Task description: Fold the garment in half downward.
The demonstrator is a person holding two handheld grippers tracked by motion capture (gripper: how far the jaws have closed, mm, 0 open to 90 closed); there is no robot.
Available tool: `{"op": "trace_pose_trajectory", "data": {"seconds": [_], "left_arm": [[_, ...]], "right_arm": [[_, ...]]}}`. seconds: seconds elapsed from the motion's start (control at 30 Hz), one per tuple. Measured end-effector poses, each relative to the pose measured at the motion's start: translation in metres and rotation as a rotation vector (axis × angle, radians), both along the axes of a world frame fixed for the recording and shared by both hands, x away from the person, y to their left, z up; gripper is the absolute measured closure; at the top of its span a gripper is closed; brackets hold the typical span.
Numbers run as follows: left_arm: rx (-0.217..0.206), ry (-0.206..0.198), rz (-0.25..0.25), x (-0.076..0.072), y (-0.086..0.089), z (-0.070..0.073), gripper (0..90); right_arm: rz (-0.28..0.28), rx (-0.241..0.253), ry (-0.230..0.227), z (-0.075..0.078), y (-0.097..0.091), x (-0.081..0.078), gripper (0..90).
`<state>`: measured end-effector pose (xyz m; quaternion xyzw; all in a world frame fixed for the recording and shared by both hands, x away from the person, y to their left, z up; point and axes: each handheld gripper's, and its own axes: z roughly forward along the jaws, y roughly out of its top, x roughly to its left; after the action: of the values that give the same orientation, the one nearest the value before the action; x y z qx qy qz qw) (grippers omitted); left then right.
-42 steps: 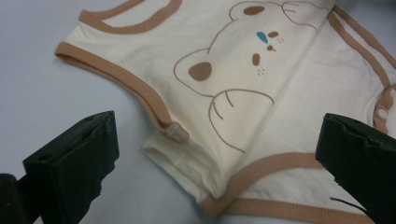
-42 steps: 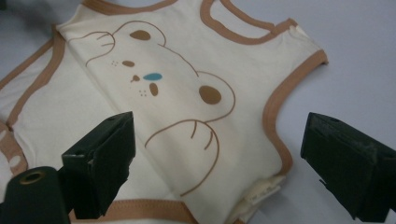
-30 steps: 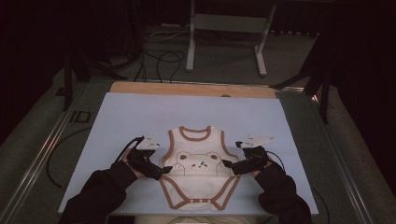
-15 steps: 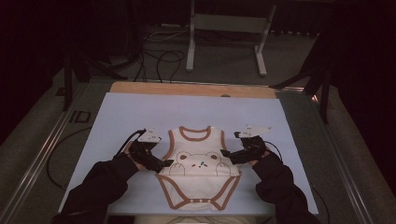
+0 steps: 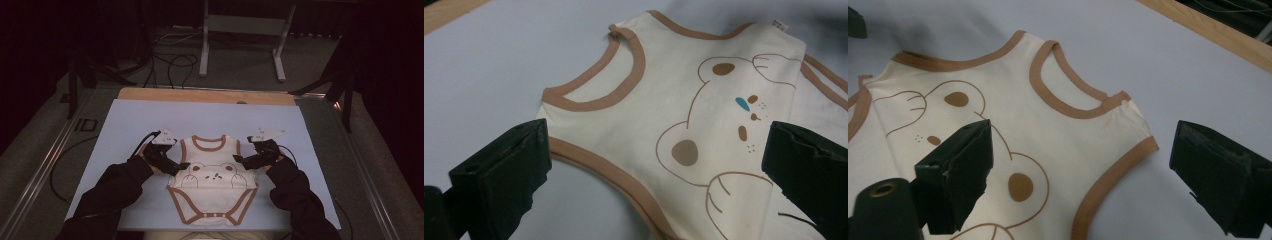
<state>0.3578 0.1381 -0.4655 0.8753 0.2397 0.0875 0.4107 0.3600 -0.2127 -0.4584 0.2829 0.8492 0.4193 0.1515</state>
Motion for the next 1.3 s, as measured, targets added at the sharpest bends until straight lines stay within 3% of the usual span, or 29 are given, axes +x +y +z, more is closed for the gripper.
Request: {"op": "trace_pose_trajectory", "data": {"seconds": [0.33, 0.57, 0.87, 1.17, 1.3], "left_arm": [[-0.005, -0.002, -0.005, 0.017, -0.008, -0.011, 0.4], [0.008, 0.005, 0.008, 0.028, -0.008, -0.014, 0.4], [0.007, 0.029, 0.030, 0.044, -0.006, -0.019, 0.4], [-0.003, 0.062, 0.025, 0.059, -0.005, -0.026, 0.4], [-0.031, 0.086, 0.022, 0.065, -0.004, -0.029, 0.4]], "right_arm": [[-0.005, -0.010, 0.003, -0.006, 0.005, 0.018, 10.4], [-0.014, -0.023, 0.034, -0.013, 0.006, 0.030, 10.4], [0.012, -0.012, 0.094, -0.024, 0.008, 0.046, 12.4], [0.021, -0.030, 0.110, -0.033, 0.011, 0.058, 14.0], [0.021, -0.056, 0.105, -0.038, 0.014, 0.065, 14.1]]}}
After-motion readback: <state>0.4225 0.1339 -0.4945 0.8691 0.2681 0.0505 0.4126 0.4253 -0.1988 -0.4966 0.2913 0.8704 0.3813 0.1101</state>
